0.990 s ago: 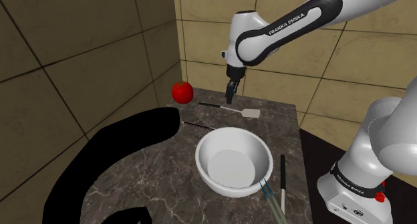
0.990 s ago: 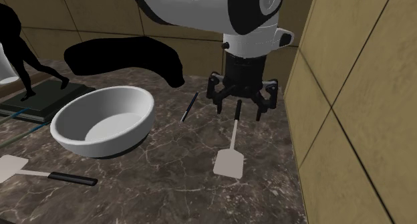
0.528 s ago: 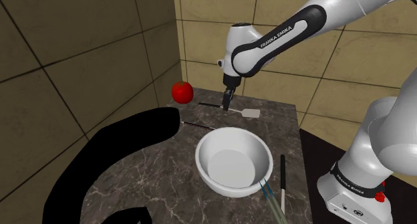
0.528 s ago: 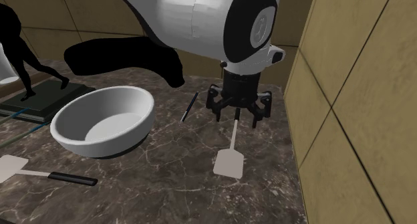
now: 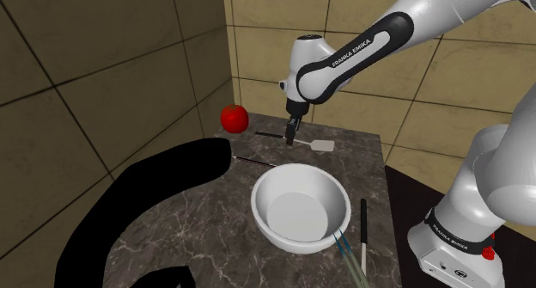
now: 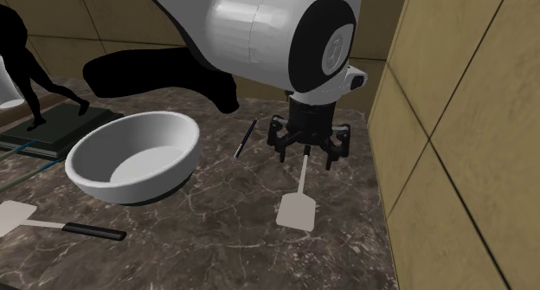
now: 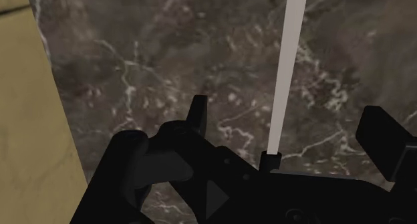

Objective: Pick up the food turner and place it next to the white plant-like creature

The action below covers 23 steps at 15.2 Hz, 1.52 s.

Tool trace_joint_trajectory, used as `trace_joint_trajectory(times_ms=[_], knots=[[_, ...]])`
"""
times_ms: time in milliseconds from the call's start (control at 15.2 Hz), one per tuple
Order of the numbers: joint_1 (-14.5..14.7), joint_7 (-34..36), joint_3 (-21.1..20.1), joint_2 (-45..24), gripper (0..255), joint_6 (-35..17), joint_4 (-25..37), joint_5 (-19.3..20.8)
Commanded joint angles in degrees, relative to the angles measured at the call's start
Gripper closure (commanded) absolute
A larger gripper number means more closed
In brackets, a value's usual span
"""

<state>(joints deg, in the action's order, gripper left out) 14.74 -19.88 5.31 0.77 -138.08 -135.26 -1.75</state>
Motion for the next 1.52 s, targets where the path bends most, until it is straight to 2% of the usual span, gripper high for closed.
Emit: trace_joint_trajectory(times_ms=[0, 66, 660, 1452], knots=[[0.0, 0.0, 0.0, 0.0, 0, 0.0, 0.0, 0.0], [0.0, 0.0, 0.0, 0.0, 255, 0.0, 0.0, 0.0], [0.0, 0.0, 0.0, 0.0, 255, 0.0, 0.0, 0.0], [-0.1, 0.8, -0.1, 5.4, 255, 9.4, 4.1, 0.9]])
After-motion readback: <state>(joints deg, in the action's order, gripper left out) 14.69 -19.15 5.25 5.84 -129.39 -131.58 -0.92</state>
